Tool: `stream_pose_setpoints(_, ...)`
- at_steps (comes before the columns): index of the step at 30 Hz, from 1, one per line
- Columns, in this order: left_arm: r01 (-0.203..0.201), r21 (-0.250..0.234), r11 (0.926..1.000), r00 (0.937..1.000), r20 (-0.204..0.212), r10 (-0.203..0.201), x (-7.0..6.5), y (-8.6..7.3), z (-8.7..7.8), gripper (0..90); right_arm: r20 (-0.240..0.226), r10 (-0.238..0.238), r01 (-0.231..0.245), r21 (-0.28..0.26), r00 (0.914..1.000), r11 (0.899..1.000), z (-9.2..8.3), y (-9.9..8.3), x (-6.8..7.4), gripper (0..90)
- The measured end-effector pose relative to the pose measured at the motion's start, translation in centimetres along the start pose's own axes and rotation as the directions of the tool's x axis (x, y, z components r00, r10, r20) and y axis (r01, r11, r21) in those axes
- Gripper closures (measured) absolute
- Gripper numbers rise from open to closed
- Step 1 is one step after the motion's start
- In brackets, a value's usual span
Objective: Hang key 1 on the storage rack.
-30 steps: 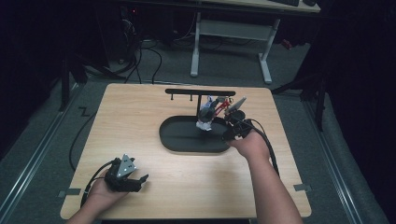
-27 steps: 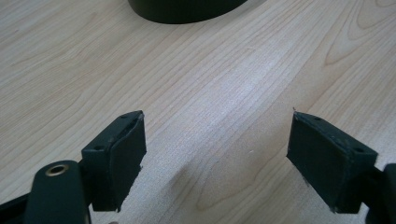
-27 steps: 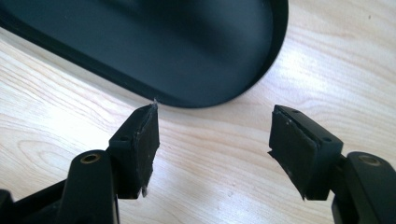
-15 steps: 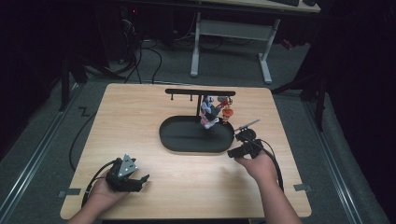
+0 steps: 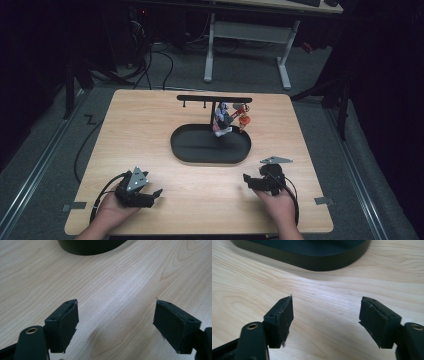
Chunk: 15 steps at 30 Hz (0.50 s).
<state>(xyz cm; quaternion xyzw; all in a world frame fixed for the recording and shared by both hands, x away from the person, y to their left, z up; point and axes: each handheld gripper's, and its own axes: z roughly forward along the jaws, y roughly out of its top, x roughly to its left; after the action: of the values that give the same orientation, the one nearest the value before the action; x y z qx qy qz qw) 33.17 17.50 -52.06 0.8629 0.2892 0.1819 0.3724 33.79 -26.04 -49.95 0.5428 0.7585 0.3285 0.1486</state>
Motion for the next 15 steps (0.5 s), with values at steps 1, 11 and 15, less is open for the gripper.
stream_pose_setpoints(1,0.002,-0.001,1.0,1.0,0.005,-0.002,-0.1,0.0,0.0,20.2,-0.019,0.016,-0.017,-0.034,0.9997,0.999,-0.1,-0.5,0.0,25.6)
stream_pose_setpoints(11,0.042,-0.032,0.9986,0.998,0.048,-0.041,-0.4,0.1,-0.2,18.8,0.115,-0.037,0.074,-0.334,0.9927,0.94,-4.2,-4.6,0.8,9.2)
stream_pose_setpoints(15,0.047,-0.033,0.9984,0.9983,0.038,-0.046,-0.5,0.0,-0.4,18.3,0.066,0.004,0.017,-0.306,0.9978,0.952,-3.1,-4.9,0.1,8.9)
